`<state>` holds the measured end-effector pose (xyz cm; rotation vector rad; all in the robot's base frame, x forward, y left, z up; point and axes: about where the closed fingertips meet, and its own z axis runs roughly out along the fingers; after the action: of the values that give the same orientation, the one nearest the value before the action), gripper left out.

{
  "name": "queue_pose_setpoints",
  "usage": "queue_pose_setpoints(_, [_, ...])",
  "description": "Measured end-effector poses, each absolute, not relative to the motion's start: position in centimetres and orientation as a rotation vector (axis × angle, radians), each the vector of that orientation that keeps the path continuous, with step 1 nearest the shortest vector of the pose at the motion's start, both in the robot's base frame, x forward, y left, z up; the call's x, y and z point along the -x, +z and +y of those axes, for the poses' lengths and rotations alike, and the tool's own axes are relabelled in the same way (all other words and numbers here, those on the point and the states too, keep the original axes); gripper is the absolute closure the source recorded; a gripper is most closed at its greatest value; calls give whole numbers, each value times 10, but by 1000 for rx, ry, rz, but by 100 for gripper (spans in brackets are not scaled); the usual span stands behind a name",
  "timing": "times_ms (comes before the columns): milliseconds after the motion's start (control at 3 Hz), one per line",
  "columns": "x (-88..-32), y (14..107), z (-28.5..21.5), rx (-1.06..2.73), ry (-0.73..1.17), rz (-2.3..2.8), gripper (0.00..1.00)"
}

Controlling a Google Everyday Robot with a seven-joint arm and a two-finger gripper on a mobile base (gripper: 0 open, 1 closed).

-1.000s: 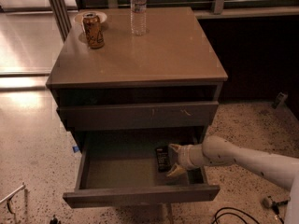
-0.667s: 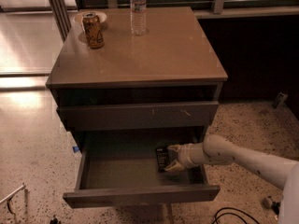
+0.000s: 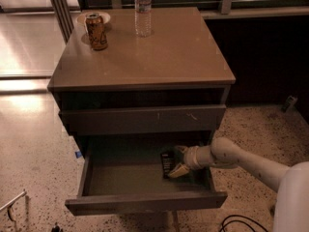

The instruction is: Pick rxbar chocolate from middle drawer and place on counter

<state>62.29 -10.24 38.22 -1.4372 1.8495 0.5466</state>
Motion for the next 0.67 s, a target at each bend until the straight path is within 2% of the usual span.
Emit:
queue_pose_setpoints(333, [-631, 373, -100, 1409, 586, 1864, 0])
queue_pose_setpoints(667, [-634, 366, -96, 1399, 613, 1875, 0])
